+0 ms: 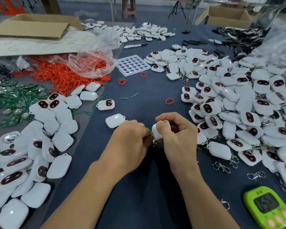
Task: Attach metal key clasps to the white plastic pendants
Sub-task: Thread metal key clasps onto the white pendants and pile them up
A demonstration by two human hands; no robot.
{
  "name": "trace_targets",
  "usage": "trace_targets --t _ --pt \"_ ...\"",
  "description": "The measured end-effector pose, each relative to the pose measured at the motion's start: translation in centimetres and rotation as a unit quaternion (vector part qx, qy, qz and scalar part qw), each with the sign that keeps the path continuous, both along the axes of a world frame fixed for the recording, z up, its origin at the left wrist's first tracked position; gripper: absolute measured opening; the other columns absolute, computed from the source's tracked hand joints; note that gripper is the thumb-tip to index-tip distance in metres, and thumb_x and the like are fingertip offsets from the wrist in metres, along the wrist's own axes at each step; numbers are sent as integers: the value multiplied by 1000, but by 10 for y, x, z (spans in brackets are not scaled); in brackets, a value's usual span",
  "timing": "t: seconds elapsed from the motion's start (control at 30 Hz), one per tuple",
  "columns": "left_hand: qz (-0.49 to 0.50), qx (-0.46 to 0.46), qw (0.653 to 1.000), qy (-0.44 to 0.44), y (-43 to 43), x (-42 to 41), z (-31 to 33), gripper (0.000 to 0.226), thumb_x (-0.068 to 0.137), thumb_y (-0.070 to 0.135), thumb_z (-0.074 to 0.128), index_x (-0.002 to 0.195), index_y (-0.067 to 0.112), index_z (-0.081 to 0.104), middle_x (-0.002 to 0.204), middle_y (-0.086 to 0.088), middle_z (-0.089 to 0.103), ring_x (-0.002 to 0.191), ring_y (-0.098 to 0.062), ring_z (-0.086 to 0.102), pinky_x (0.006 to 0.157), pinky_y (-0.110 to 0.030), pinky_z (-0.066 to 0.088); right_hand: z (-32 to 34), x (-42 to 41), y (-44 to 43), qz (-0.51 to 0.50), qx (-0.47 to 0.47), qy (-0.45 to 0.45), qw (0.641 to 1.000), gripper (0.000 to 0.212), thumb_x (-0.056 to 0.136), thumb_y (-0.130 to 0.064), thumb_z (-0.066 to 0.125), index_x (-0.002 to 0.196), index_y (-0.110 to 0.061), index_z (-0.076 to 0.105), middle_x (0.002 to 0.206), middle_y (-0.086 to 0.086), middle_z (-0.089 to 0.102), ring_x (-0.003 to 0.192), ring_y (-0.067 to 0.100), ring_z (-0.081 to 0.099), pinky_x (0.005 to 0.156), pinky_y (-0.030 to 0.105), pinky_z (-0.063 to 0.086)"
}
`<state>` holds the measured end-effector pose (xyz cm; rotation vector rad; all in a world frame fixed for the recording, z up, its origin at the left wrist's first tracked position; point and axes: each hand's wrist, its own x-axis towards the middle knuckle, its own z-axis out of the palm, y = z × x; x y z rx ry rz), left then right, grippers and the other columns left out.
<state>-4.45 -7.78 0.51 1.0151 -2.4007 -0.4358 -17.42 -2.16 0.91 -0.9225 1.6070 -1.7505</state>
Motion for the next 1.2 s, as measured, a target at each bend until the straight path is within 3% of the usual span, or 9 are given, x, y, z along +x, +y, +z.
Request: trace_targets --t 0.1,0.23,0.37,0.63,0.8,0.87,1.0,1.1,1.2 --pt "21 23 999 22 2 0 -2 28 94 20 65 68 14 61 62 4 51 67 -17 45 63 -30 33 1 -3 -1 14 9 -72 997 20 86 -7 65 76 -21 76 69 -3 68 55 12 57 47 23 46" --pt "-21 241 963 122 -4 4 2 22 92 35 63 73 28 68 61 3 56 56 -6 45 52 -20 36 4 -11 -3 36 21 -178 983 34 98 3 57 79 -17 76 74 6 71 49 15 55 43 21 41" --pt "-34 314 933 175 -8 5 7 21 87 35 63 71 26 73 62 -10 53 59 -12 42 57 -27 35 5 -11 -3 65 23 -199 978 30 100 2 55 84 -14 75 74 7 73 50 17 58 44 23 43" --pt "26 167 983 66 -1 2 2 30 89 21 69 60 16 63 62 2 54 72 -15 51 61 -28 40 3 -4 -2 28 12 -134 991 38 94 6 61 74 -22 78 71 -1 67 58 11 58 45 20 43" --pt "73 27 997 21 4 -2 3 45 88 19 64 52 24 38 52 9 40 59 -15 36 54 -23 22 0 -4 -2 47 18 -98 994 28 91 1 67 82 -22 79 75 1 71 62 16 60 50 23 48" --pt "117 -19 993 20 6 -1 2 38 88 23 64 54 22 47 53 10 44 58 -14 35 54 -24 22 0 -5 -1 65 23 -113 991 21 84 -4 69 90 -21 79 81 4 74 63 18 63 53 25 51" --pt "185 36 979 79 -1 2 -2 10 88 26 67 80 31 69 61 9 56 68 -15 50 59 -33 45 -1 -8 -2 76 28 -127 989 29 89 8 67 99 -15 78 90 7 78 67 22 70 58 27 56" --pt "223 30 967 121 -6 10 -2 34 82 17 72 108 38 70 78 16 59 81 -8 47 76 -29 41 0 -13 -3 79 30 -175 981 29 92 13 63 102 -11 77 92 6 79 74 23 75 64 26 59" --pt "280 3 957 75 -15 21 -4 40 80 17 72 118 30 69 112 9 64 101 -20 50 88 -36 39 0 -21 -1 108 33 -220 969 39 91 20 56 113 -7 74 99 9 79 85 24 77 74 26 61"
